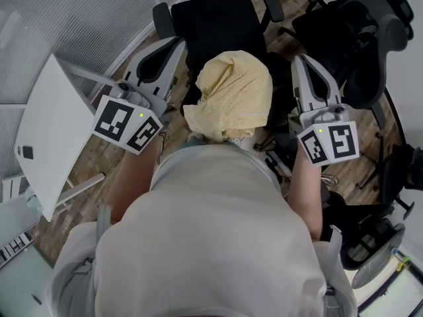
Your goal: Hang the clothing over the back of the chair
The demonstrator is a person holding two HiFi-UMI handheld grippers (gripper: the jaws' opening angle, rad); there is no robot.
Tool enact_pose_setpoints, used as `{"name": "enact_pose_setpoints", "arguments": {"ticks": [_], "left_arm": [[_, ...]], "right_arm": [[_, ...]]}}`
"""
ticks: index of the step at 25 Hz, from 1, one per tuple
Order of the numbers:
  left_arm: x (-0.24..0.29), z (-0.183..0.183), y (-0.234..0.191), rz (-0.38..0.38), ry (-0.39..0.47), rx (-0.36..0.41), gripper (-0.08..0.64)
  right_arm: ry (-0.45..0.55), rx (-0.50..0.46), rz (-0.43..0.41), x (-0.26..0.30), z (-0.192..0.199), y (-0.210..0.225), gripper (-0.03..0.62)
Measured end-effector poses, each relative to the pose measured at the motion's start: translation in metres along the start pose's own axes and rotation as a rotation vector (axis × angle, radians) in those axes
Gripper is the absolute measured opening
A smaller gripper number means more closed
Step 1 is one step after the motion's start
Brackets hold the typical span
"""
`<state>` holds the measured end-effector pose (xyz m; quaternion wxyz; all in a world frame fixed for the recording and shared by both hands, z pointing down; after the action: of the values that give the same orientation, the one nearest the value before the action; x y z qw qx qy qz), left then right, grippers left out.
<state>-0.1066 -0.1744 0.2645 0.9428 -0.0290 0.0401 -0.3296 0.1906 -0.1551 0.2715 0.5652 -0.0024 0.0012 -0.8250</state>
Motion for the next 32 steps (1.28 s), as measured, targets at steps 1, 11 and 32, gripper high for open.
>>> {"name": "enact_pose_setpoints", "arguments": {"ticks": [1,11,32], "left_arm": [[0.0,-0.001,0.001,-0.002,0.002,0.013,0.025],[-0.005,-0.021,0.009,-0.062,0.044,0.139,0.012],[-0.007,-0.032,0.012,-0.076,0.074,0.171,0.012]], "right_arm": [[0.011,0.002,0.006,-0.002,-0.002,0.001,0.021],[0.091,0.007,0.019,-0.012,-0.024,0.003,0.021],[0.109,-0.015,0.004,-0.019,-0.033,-0.006,0.021]]}}
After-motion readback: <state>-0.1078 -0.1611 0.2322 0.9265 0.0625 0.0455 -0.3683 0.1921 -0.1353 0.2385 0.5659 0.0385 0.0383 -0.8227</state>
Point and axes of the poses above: the fingertips, and each gripper's own axes: x forward along the fingers, y to its right, z out of its underside, the point moved 8 cm from there along -x, backward along the fingers, and after that the axes turned 9 degrees about z, right-handed, at the moved point
